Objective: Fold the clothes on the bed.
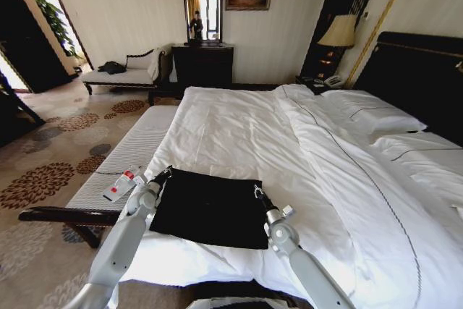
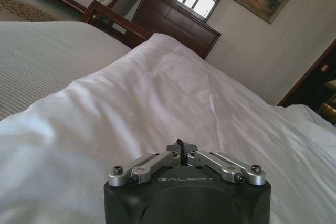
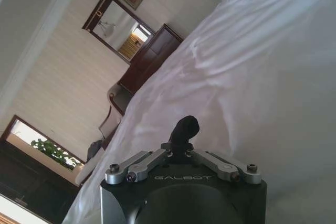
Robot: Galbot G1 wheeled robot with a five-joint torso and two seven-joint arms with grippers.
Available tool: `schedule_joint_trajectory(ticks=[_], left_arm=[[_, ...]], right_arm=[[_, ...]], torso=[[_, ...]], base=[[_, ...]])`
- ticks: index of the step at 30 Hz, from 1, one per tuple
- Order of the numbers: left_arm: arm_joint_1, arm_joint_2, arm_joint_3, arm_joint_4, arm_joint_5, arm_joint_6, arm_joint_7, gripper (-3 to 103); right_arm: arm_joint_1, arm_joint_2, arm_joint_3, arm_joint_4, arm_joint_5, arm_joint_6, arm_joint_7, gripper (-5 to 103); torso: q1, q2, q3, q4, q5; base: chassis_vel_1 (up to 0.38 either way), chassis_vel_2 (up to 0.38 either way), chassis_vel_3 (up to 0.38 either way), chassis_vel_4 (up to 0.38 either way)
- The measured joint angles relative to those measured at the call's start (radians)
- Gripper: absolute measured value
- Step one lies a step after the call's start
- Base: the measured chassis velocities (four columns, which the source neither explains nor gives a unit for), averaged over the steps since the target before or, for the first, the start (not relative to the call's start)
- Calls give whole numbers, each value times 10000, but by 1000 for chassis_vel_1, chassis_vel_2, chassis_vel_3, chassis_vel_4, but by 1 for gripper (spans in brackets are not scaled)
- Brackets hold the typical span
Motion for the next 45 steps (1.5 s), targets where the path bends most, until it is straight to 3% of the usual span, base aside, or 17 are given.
schedule_joint_trajectory(ticks=[6,9,10,11,15,21,28,32,34,36,38,39,41,42,43,45], left_arm=[[531,109,-439,-1285,-593,143,-410,1],[940,160,-1014,-2354,-1119,225,-632,1],[1209,187,-1419,-3205,-1401,294,-748,1],[1209,187,-1419,-3205,-1401,294,-748,1],[1821,394,-2477,-5131,-2112,444,-953,1],[2225,839,-3641,-6862,-3077,661,-1262,1],[2424,1182,-4392,-8302,-3776,802,-1613,1],[2686,1329,-4884,-9141,-4195,899,-1794,1],[2914,1411,-5125,-9531,-4444,967,-1878,1],[2974,1411,-5082,-9542,-4396,984,-1885,1],[3007,1340,-4684,-9304,-3973,993,-1869,1],[2889,1175,-4017,-8656,-3412,1024,-1737,1],[2457,904,-2889,-7244,-2629,1062,-1577,1],[2457,904,-2889,-7244,-2629,1062,-1577,1],[2074,746,-2155,-6240,-2287,1068,-1503,1],[1251,487,-1165,-4534,-1697,998,-1299,1]], right_arm=[[-449,-78,498,1386,71,551,-255,2],[-1015,-258,886,2265,-315,1007,-853,2],[-1315,-372,1124,2699,-474,1242,-1094,2],[-1315,-372,1124,2699,-474,1242,-1094,2],[-1694,-518,1882,3684,-946,1774,-1252,2],[-2027,-754,2972,5735,-1013,1739,-827,2],[-2797,-1295,4140,7545,-1123,1604,-515,2],[-3397,-1453,4642,8814,-1667,1282,131,2],[-3738,-1508,4828,9462,-2229,563,1158,2],[-3766,-1529,4795,9498,-2312,258,1569,2],[-3664,-1623,4505,9501,-2376,-410,2520,2],[-3296,-1769,4072,8922,-2382,-954,3137,2],[-2452,-1954,3134,7391,-1976,-1476,3670,2],[-2452,-1954,3134,7391,-1976,-1476,3670,2],[-1720,-1988,2437,6349,-1717,-1627,3816,2],[-455,-1913,1292,4398,-1509,-1754,3847,2]], torso=[[0,0,0,3,0],[0,1,-1,-1,-2],[-1,2,-2,-2,-1],[-1,2,-2,-2,-1],[-2,2,-3,3,2],[-2,3,-3,2,0],[-2,2,-1,-5,0],[-2,2,-1,1,1],[-4,4,-3,-2,0],[-5,3,-3,1,1],[-5,4,-3,3,3],[-5,5,-4,0,-8],[-4,2,1,1,8],[-4,2,1,1,8],[-2,0,3,2,-6],[2,-3,3,-2,0]], base=[[0,0,0,0],[0,0,0,0],[0,0,0,0],[0,0,0,0],[0,0,0,0],[0,0,0,0],[0,0,0,0],[0,0,0,0],[0,0,0,0],[0,0,0,0],[0,0,0,0],[0,0,0,0],[0,0,0,0],[0,0,0,0],[0,0,0,0],[0,0,0,0]])
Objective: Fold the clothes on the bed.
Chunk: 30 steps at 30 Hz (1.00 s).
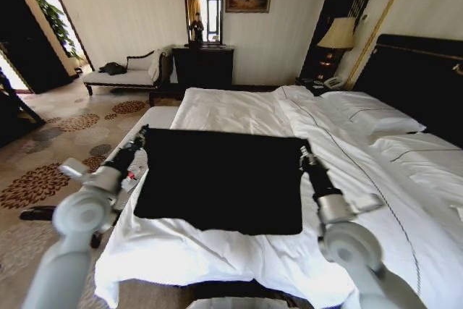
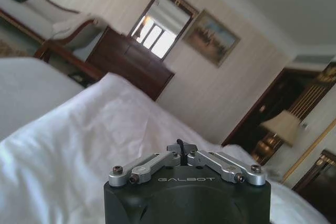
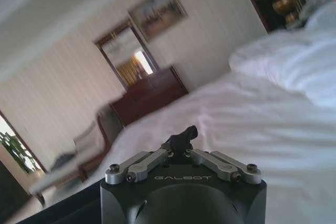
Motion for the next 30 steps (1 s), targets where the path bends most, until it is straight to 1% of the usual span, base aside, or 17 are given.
schedule_joint_trajectory(ticks=[1,2,3,4,5,6,7,9,10,11,12,14,17,19,23,26,30], left_arm=[[-407,-125,379,872,302,-70,87,1],[-407,-125,379,872,302,-70,87,1],[-1172,-406,1011,2409,788,-184,249,1],[-1904,-724,1468,3640,1231,-346,472,1],[-2466,-1011,1745,4644,1590,-482,681,1],[-3028,-1354,1974,5790,1949,-652,908,1],[-3028,-1354,1974,5790,1949,-652,908,1],[-3662,-1806,2155,7061,2274,-836,1218,1],[-3957,-1986,2182,7589,2366,-936,1380,1],[-3957,-1986,2182,7589,2366,-936,1380,1],[-4158,-2077,2186,7940,2380,-1012,1524,1],[-4258,-2046,2157,8144,2294,-1099,1715,1],[-4255,-1972,2053,8156,2134,-1174,1854,1],[-4158,-1898,1861,8079,1840,-1284,2069,1],[-3969,-1762,1583,7951,1591,-1389,2272,1],[-3784,-1631,1436,7792,1470,-1449,2352,1],[-3481,-1426,1242,7383,1176,-1532,2433,1]], right_arm=[[577,112,-503,-844,12,7,-59,2],[577,112,-503,-844,12,7,-59,2],[1523,412,-1319,-2289,1,153,-380,2],[2310,741,-1907,-3744,-51,385,-733,2],[2897,1069,-2299,-4816,-86,586,-1056,2],[3542,1450,-2631,-5851,-153,807,-1398,2],[3542,1450,-2631,-5851,-153,807,-1398,2],[4310,1852,-2895,-7006,-229,1060,-1860,2],[4598,1998,-2960,-7491,-248,1182,-2077,2],[4598,1998,-2960,-7491,-248,1182,-2077,2],[4752,2080,-2975,-7772,-259,1285,-2269,2],[4787,2088,-2908,-7854,-265,1428,-2446,2],[4715,2088,-2738,-7801,-266,1576,-2514,2],[4549,2118,-2439,-7692,-272,1864,-2609,2],[4289,2126,-2019,-7586,-294,2221,-2773,2],[4128,2097,-1838,-7540,-285,2318,-2852,2],[3830,2086,-1742,-7418,-373,2468,-3155,2]], torso=[[1,0,1,1,7],[1,0,1,1,7],[3,-2,3,6,-3],[4,-2,3,4,-8],[5,-3,4,-1,4],[6,-3,4,1,10],[6,-3,4,1,10],[6,-3,3,6,-8],[6,-3,1,4,-3],[6,-3,1,4,-3],[5,-3,0,2,4],[1,-1,-1,-2,-2],[-3,2,-3,2,0],[-5,4,-5,6,-1],[-3,4,-4,2,-1],[-3,3,-4,1,0],[-5,5,-5,2,-1]], base=[[0,0,0,0],[0,0,0,0],[0,0,0,0],[0,0,0,0],[0,0,0,0],[0,0,0,0],[0,0,0,0],[0,0,0,0],[0,0,0,0],[0,0,0,0],[0,0,0,0],[0,0,0,0],[0,0,0,0],[0,0,0,0],[0,0,0,0],[0,0,0,0],[0,0,0,0]])
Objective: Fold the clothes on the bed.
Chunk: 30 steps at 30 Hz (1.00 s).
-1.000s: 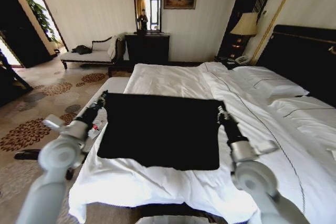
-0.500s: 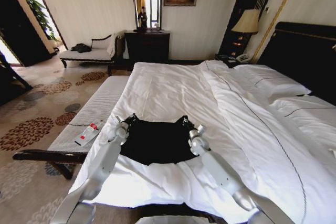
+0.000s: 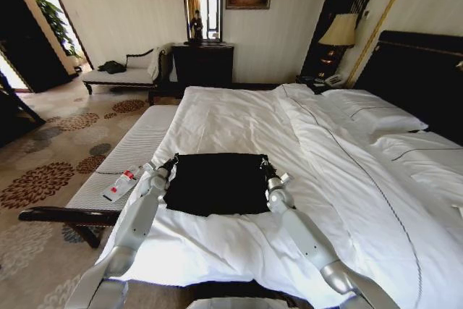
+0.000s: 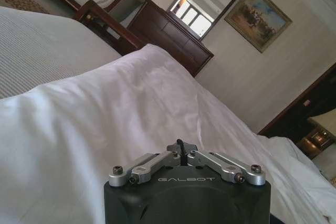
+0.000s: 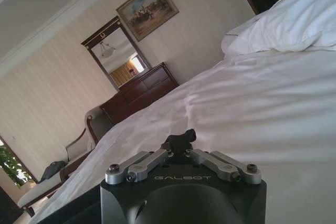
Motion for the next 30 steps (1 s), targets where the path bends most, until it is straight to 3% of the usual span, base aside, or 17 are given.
schedule_joint_trajectory(ticks=[9,18,30], left_arm=[[-47,-65,33,-43,1,-92,38,1],[1096,569,-255,-1639,-632,-201,195,1],[2687,900,-372,-3174,-812,-159,215,1]], right_arm=[[-97,187,-134,180,-255,141,-154,2],[-1489,-418,-6,2065,-127,336,-490,2],[-3112,-603,867,3110,-309,459,-280,2]], torso=[[5,-1,1,-3,1],[2,0,-1,4,3],[1,0,0,3,1]], base=[[0,0,0,0],[0,0,0,0],[0,0,0,0]])
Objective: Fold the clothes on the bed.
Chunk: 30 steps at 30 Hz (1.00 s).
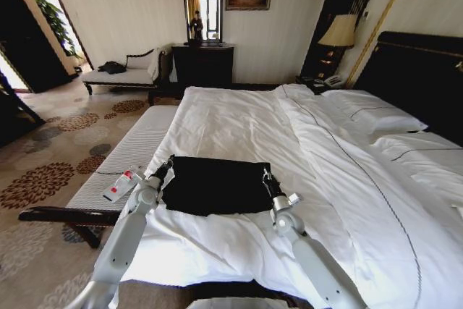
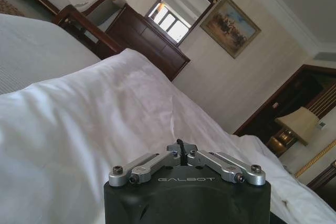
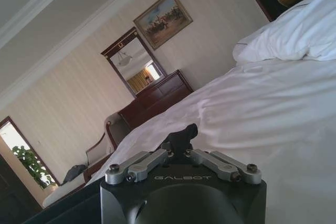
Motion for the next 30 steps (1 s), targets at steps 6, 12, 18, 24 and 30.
schedule_joint_trajectory(ticks=[6,12,18,24,30], left_arm=[[676,351,-30,-300,229,50,3,1],[1296,552,-64,-716,401,59,21,1],[1817,614,-168,-954,712,59,85,1],[2241,601,-281,-1127,1001,54,110,1],[2402,488,-327,-1306,1355,-37,23,-1]], right_arm=[[-698,28,65,242,-299,60,251,2],[-1219,181,66,356,-592,137,500,2],[-1768,181,115,816,-639,122,717,2],[-2203,249,131,1054,-812,122,818,2],[-2435,360,130,1258,-1214,120,1005,2]], torso=[[0,0,0,-4,-1],[0,-1,0,-2,0],[0,-1,0,-3,-1],[0,-1,0,-2,0],[1,-1,0,-3,-1]], base=[[0,0,0,0],[0,0,0,0],[0,0,0,0],[0,0,0,0],[0,0,0,0]])
